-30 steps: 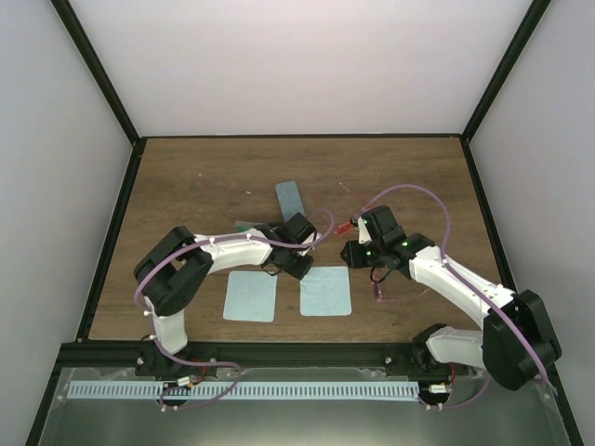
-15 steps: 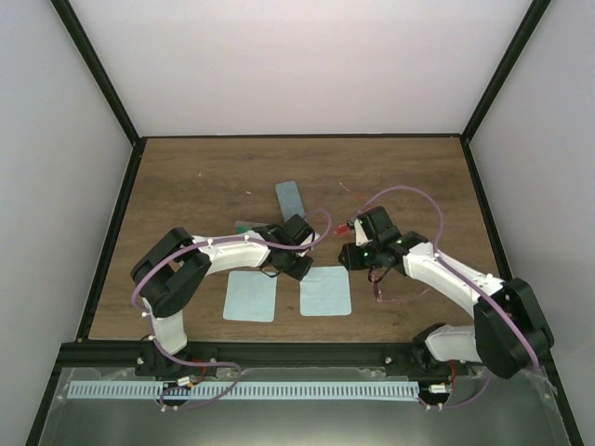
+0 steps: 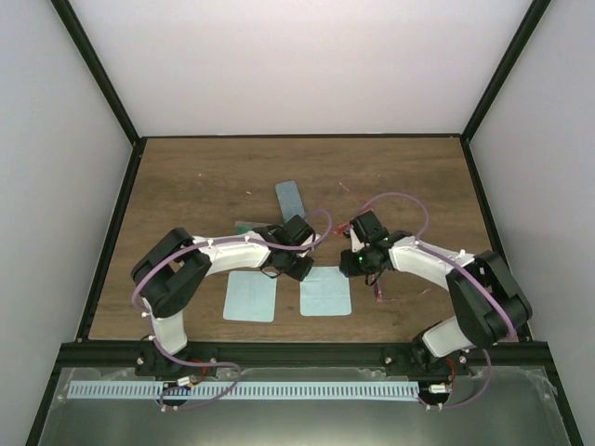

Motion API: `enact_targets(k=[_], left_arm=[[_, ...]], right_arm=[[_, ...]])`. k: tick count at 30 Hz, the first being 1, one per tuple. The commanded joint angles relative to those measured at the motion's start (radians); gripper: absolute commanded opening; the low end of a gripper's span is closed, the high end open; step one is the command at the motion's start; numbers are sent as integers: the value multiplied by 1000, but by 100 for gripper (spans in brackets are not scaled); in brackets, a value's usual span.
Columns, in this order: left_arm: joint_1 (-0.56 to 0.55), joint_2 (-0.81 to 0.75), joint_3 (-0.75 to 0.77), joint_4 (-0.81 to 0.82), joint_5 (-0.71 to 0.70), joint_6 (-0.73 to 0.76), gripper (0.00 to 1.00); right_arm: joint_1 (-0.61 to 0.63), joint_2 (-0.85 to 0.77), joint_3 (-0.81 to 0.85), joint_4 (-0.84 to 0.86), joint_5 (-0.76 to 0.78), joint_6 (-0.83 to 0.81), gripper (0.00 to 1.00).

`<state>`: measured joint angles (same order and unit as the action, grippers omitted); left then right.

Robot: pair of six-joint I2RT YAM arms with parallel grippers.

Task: Organize the sunglasses
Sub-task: Fold the glasses cleaning cloth at the center of the board.

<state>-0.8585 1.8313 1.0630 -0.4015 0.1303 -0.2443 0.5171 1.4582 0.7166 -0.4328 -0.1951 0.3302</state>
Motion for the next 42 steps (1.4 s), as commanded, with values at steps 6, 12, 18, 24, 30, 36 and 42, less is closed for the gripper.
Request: enact_targets(k=[6, 12, 18, 24, 30, 36, 42], left_arm=[[-7, -10, -15, -3, 14, -6, 4], [-7, -9, -15, -6, 14, -4, 4], [-6, -4, -22, -3, 14, -4, 4], [-6, -4, -32, 3, 15, -6, 4], [-7, -5, -47, 8, 9, -12, 4], [-7, -5, -51, 10, 8, -13, 4], [-6, -7, -48, 12, 5, -16, 4]], right_arm=[[-5, 51, 29, -12, 63, 16, 33], [2, 76, 36, -12, 65, 16, 31], [15, 88, 46, -15, 53, 15, 27], [29, 108, 42, -11, 33, 13, 24], [40, 128, 39, -7, 31, 14, 23], [40, 136, 38, -17, 42, 18, 14], [40, 128, 41, -22, 51, 25, 1]])
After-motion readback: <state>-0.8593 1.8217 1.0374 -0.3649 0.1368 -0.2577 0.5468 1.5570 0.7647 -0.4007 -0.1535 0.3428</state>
